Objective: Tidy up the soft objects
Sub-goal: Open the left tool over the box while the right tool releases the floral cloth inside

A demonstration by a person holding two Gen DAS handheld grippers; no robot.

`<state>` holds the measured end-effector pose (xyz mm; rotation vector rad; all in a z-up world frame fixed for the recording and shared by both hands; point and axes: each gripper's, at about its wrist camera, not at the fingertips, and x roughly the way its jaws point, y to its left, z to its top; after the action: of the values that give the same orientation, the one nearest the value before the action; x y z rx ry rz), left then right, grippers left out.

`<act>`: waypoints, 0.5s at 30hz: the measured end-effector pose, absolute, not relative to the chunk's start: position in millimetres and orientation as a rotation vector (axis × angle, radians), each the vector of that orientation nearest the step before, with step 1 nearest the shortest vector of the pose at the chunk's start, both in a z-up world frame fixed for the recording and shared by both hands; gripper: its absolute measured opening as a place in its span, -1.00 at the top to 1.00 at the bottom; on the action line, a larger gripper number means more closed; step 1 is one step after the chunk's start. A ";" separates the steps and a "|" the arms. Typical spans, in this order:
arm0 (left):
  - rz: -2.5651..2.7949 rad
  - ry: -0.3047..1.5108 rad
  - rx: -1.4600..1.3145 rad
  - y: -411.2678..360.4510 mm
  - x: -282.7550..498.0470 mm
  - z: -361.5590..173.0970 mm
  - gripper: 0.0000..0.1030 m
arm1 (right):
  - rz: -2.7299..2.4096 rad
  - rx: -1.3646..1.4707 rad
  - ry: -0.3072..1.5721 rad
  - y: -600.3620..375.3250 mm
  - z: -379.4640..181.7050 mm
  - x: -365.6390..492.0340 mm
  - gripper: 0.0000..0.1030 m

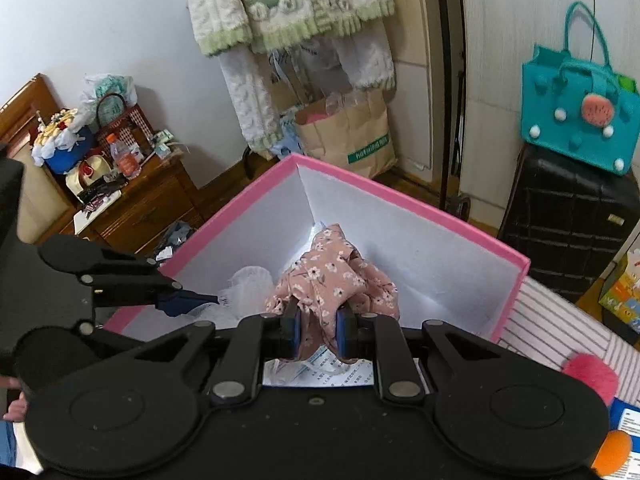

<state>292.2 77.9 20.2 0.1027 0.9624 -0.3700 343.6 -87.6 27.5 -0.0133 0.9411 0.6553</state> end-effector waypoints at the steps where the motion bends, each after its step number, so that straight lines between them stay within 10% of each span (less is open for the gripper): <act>1: -0.368 0.958 0.113 75.8 293.6 18.8 0.38 | 0.656 -0.017 0.947 -84.8 24.6 346.5 0.60; 15: -0.306 0.866 0.173 61.7 320.0 33.0 0.37 | 0.567 -0.125 0.914 -94.9 23.0 355.5 0.56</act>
<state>320.0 61.7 33.0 0.1725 0.8661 -0.3058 355.5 -94.9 23.0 -0.1250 0.9144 0.5674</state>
